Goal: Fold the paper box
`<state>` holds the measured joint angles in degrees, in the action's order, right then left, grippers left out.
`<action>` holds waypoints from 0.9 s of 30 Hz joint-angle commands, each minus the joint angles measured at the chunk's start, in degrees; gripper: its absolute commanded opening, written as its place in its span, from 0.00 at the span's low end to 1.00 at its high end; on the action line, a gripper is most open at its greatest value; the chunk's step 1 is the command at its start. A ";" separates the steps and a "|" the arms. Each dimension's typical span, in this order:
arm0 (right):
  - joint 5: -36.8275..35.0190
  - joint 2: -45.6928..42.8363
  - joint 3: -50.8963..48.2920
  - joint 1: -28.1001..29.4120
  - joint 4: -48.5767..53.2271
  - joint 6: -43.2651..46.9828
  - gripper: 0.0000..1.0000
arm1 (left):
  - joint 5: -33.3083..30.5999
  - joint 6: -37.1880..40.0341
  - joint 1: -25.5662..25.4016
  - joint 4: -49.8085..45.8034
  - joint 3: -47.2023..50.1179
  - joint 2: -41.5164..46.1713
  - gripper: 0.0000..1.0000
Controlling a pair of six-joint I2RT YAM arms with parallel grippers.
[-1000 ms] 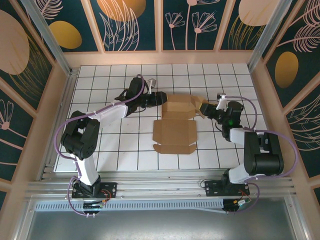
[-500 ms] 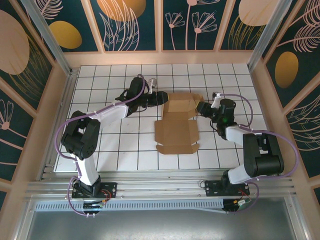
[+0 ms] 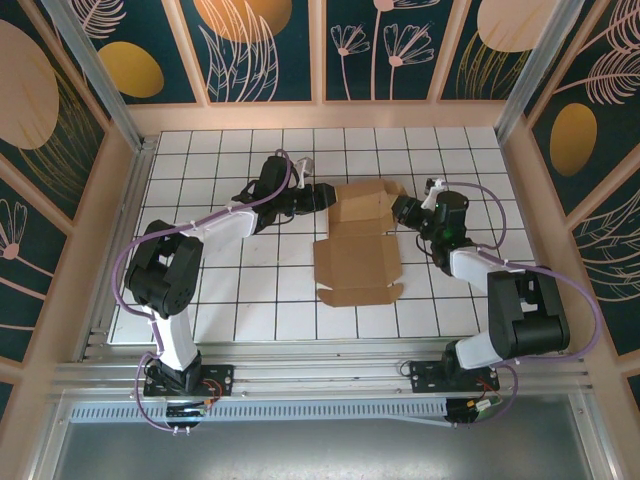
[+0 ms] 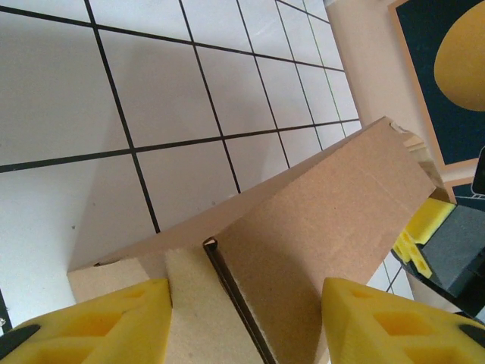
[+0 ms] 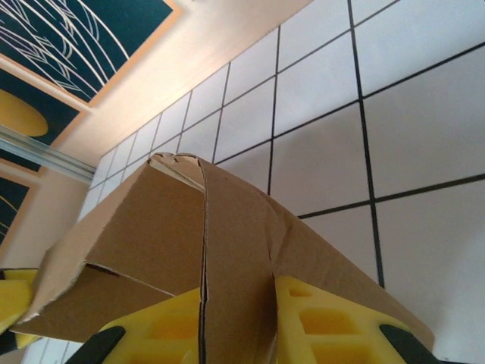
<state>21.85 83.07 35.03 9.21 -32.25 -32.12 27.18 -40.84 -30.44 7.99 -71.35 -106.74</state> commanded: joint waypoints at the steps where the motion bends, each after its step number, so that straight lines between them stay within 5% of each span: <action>1: 6.76 0.25 3.81 3.33 -5.43 -5.10 0.20 | 3.24 0.30 -2.08 1.77 0.51 -1.72 0.53; 21: 11.83 4.85 8.92 4.32 -4.10 -18.70 0.18 | 1.62 1.42 -2.37 0.72 -0.15 -1.51 0.53; 27: 10.75 6.92 11.02 6.12 2.78 -11.54 0.16 | -0.28 1.73 -2.44 -1.02 -0.65 -1.39 0.53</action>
<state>23.07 89.43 42.94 10.59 -30.70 -45.65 23.79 -40.84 -30.41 7.97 -71.42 -106.74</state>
